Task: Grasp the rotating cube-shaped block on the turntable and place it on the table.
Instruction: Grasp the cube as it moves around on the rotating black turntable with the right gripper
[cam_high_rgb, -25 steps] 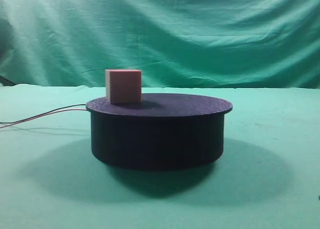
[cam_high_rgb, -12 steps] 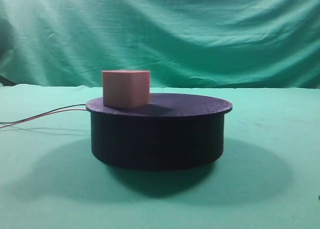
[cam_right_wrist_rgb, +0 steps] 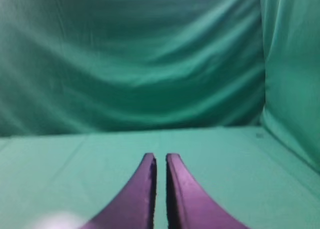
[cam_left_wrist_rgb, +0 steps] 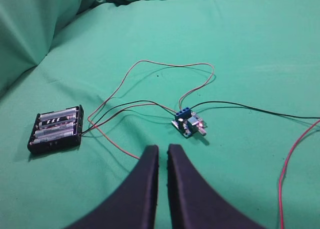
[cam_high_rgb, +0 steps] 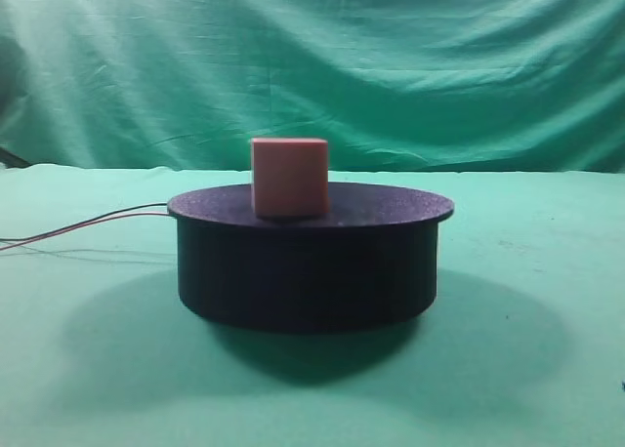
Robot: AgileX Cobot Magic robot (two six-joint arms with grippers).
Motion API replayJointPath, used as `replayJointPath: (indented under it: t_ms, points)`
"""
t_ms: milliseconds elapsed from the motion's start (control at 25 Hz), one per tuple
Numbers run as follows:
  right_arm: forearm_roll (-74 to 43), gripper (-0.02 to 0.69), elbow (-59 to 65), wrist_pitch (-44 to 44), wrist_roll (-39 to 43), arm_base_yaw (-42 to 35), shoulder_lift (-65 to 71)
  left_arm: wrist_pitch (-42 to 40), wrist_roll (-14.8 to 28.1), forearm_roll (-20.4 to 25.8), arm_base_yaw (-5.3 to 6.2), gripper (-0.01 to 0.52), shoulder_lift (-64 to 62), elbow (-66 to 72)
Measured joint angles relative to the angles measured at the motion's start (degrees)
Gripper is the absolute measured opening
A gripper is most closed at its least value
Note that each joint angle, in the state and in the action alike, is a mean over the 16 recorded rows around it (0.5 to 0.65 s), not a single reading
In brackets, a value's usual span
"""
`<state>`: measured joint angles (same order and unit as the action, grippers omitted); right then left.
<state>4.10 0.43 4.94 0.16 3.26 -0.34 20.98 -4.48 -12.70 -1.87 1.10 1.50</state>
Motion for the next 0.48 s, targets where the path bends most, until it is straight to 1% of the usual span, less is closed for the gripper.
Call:
replayJointPath:
  t_ms: [120, 240, 360, 480]
  points:
    - [0.8, 0.049, -2.4, -0.4, 1.4, 0.0, 1.1, 0.0, 0.0, 0.0, 0.0, 0.0, 0.0, 0.0]
    - [1.7, 0.049, -5.2, 1.3, 3.3, 0.0, 3.1, 0.0, 0.0, 0.0, 0.0, 0.0, 0.0, 0.0]
    - [3.1, 0.049, -8.1, 4.8, 5.1, 0.0, 5.5, 0.0, 0.0, 0.0, 0.0, 0.0, 0.0, 0.0]
    - [5.3, 0.049, -11.0, 10.3, 6.3, 0.0, 8.1, 0.0, 0.0, 0.0, 0.0, 0.0, 0.0, 0.0]
